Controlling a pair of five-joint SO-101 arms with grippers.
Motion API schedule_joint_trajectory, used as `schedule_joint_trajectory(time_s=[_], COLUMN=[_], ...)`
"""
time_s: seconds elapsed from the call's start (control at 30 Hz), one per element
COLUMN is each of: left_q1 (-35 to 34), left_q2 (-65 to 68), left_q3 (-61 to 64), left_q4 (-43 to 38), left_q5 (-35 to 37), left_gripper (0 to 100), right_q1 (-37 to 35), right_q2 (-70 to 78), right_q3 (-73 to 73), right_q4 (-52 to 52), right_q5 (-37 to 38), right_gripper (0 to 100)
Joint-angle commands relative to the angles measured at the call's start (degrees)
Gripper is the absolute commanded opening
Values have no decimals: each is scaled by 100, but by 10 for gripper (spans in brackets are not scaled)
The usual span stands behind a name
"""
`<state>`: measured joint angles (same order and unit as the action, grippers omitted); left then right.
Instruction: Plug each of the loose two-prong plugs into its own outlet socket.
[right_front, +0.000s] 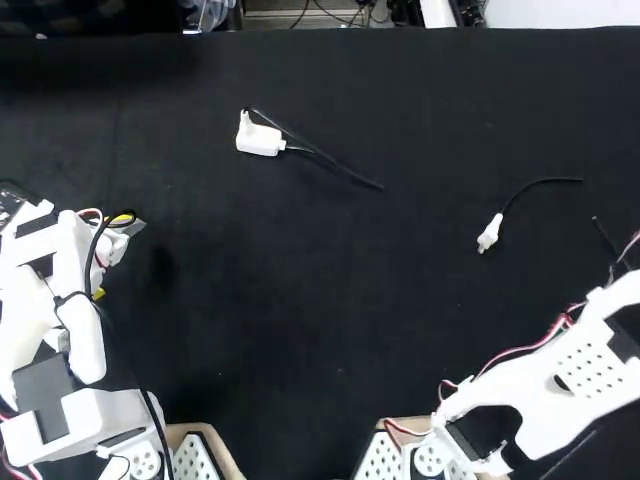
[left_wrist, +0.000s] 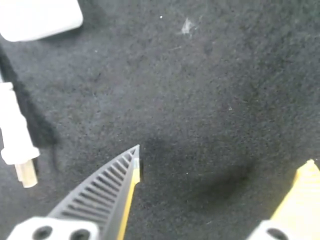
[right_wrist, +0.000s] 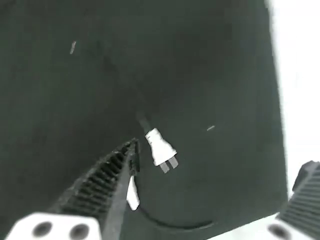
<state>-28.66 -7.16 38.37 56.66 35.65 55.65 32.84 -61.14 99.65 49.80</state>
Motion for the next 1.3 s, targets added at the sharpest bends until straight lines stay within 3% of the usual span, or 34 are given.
schedule_joint_trajectory(time_s=[0.0,0.13,0.33,0.6,0.9,1.27], left_q1=[-48,-374,-1815,-3512,-3108,-2703], left_q2=[-290,-325,-800,-905,765,2936], left_q3=[-31,-295,-1288,-2062,-2193,-3916], left_q4=[-18,281,1556,1916,1143,1116], left_q5=[-62,-554,-1081,-1204,-756,-756], left_gripper=[446,446,446,446,446,446], right_q1=[97,70,62,-229,-510,-457], right_q2=[-303,-303,-259,-259,-259,-251], right_q3=[1130,1833,2598,3064,3626,3635], right_q4=[158,141,114,105,105,-88], right_q5=[413,413,448,897,932,932], right_gripper=[459,459,459,459,459,459])
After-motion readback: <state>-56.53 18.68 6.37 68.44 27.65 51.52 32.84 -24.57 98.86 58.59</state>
